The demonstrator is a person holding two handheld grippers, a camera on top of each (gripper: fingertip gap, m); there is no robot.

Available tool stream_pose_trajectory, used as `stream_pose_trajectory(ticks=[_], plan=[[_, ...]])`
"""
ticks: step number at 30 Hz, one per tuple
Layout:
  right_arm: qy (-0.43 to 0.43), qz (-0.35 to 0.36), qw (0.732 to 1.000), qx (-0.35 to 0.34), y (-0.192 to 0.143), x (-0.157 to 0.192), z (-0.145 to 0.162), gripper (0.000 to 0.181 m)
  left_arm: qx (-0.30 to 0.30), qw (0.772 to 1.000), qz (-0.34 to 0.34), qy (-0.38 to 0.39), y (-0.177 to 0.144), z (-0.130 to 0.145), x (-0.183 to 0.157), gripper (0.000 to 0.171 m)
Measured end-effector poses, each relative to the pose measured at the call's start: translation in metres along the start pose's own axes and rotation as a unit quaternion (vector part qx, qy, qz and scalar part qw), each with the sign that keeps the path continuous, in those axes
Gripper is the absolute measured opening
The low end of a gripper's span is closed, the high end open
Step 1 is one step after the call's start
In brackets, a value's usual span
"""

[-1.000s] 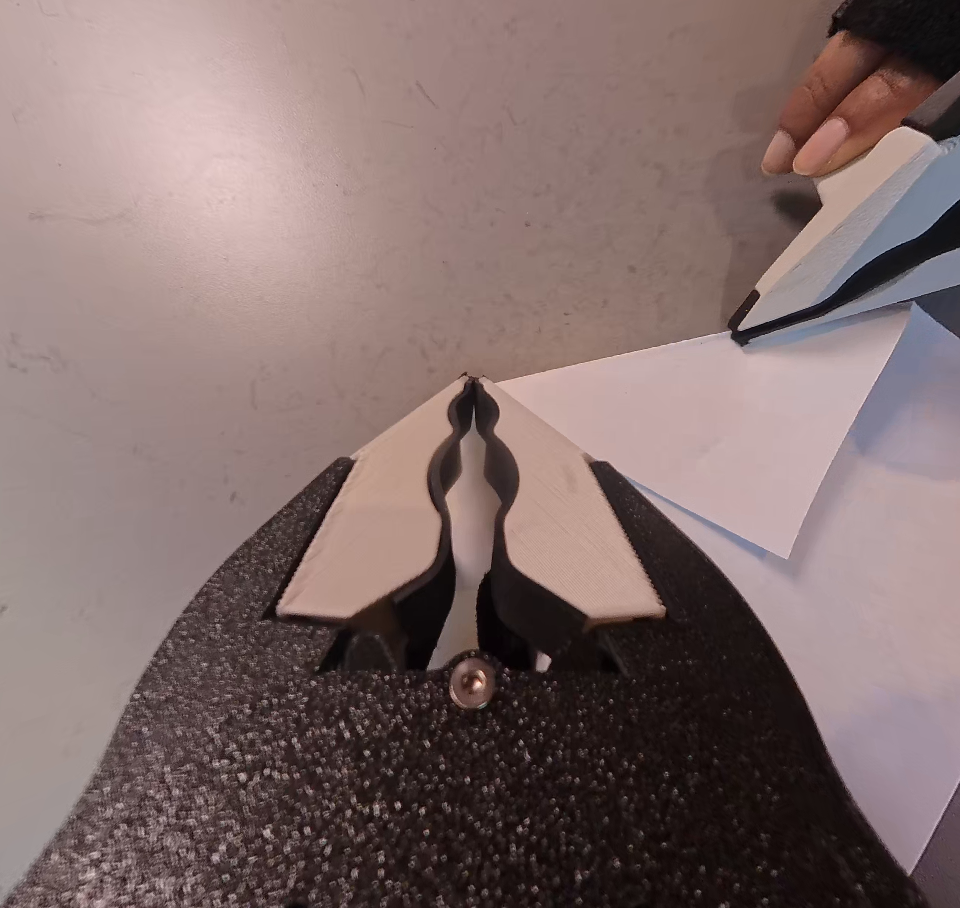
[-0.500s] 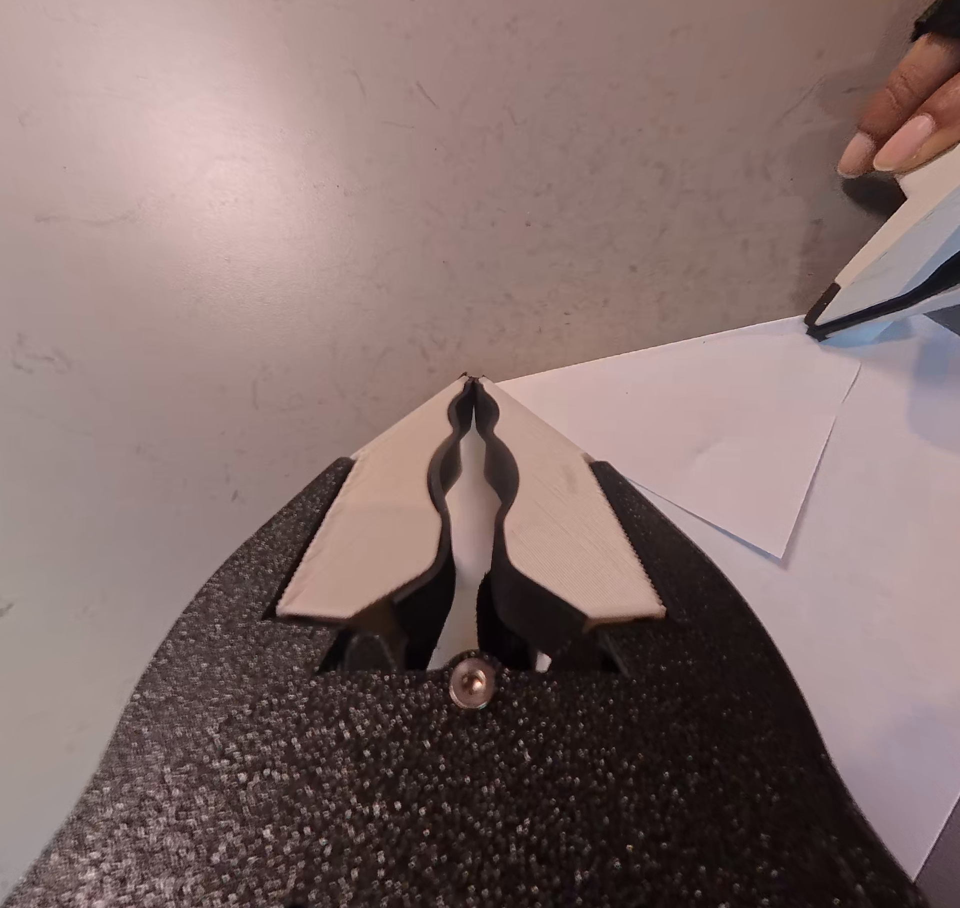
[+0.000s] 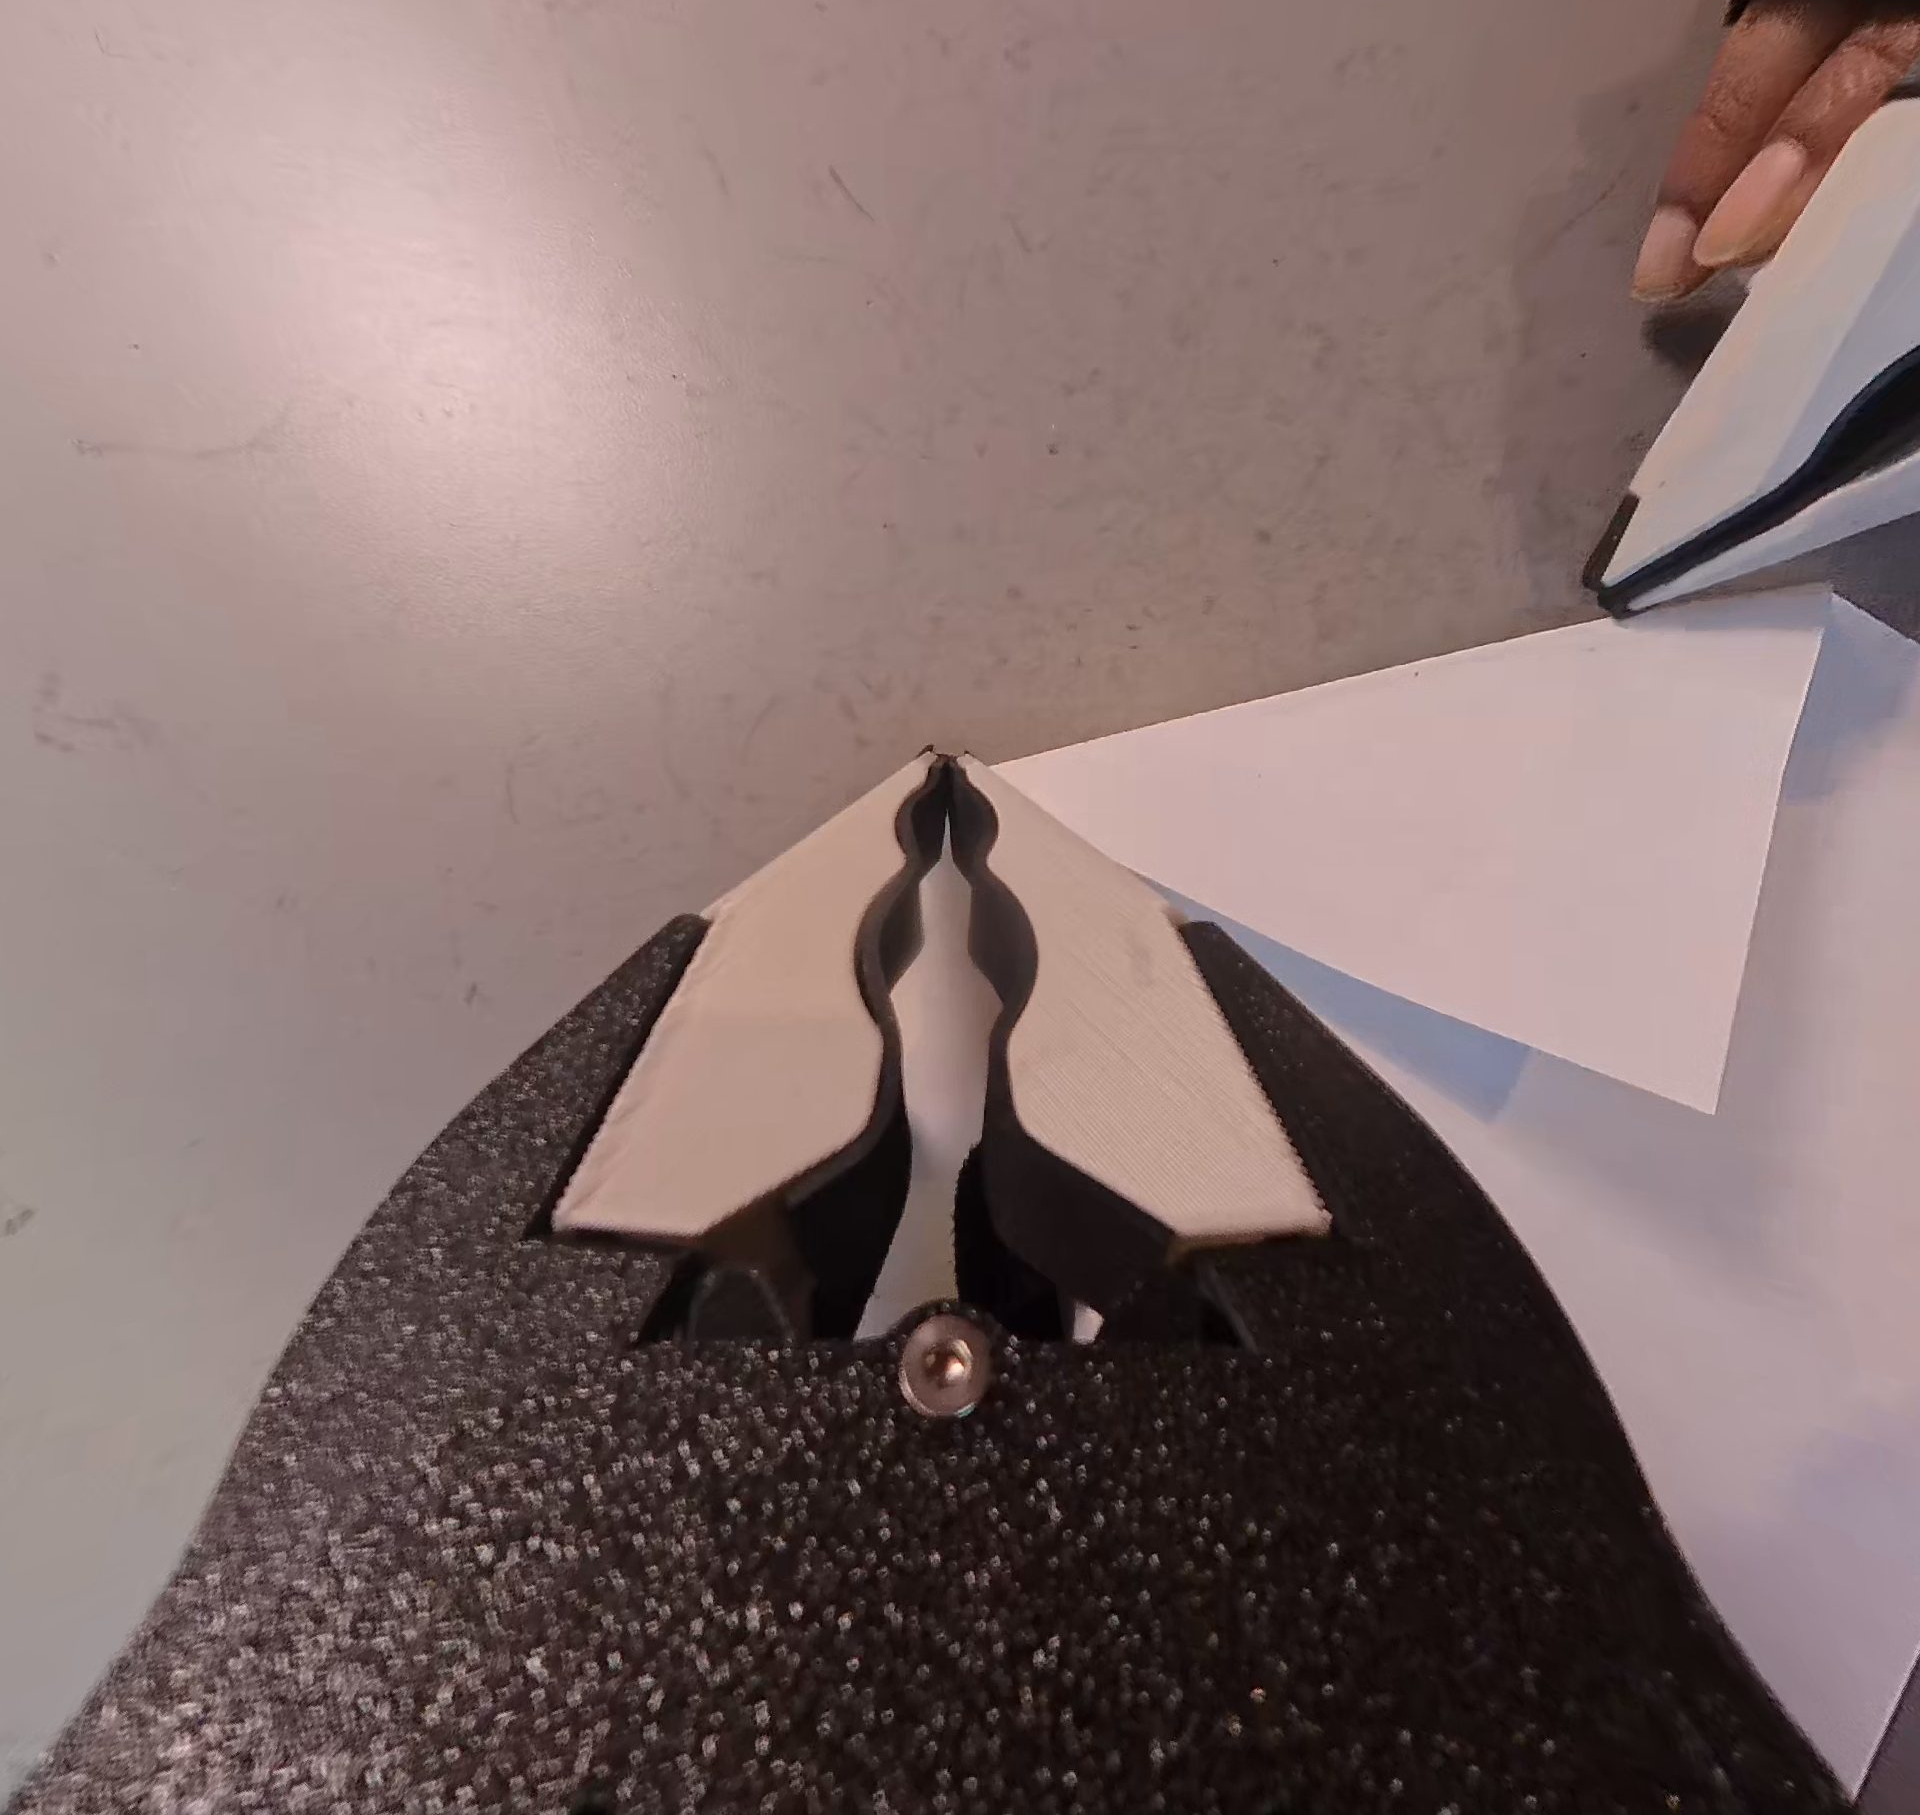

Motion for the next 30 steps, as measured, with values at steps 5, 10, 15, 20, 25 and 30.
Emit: stream_pose_trajectory(ticks=[5, 10, 15, 20, 25, 30], plan=[[-0.066, 0.03, 0.997, 0.019, 0.001, 0.007, -0.003, 0.0, 0.001, 1.0, -0.003, -0.001, 0.0, 0.0, 0.0, 0.0], [-0.147, 0.049, 0.987, 0.049, 0.005, 0.014, -0.008, 0.0, 0.002, 1.0, -0.008, 0.0, 0.0, 0.0, -0.001, 0.0], [-0.205, 0.062, 0.974, 0.071, 0.006, 0.02, -0.011, 0.0, 0.005, 1.0, -0.009, -0.002, 0.0, -0.001, -0.001, 0.0], [-0.212, 0.066, 0.972, 0.073, 0.005, 0.026, -0.012, 0.0, 0.003, 1.0, -0.007, -0.005, 0.0, 0.0, -0.001, 0.0], [-0.222, 0.076, 0.969, 0.078, 0.003, 0.035, -0.012, 0.0, 0.004, 1.0, -0.011, -0.002, 0.0, -0.001, -0.001, 0.0], [-0.264, 0.08, 0.956, 0.099, 0.001, 0.044, -0.015, 0.0, 0.008, 1.0, -0.016, 0.003, 0.001, -0.001, -0.002, 0.0]])
Point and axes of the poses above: each gripper's, where its closed fingertips meet, y out along the fingers, z out of its underside, x = y × z across the jaws, the point moved 8 cm from there along -y, back along the fingers, and after that the axes turned 5 degrees about -z, right-handed, at the moved point
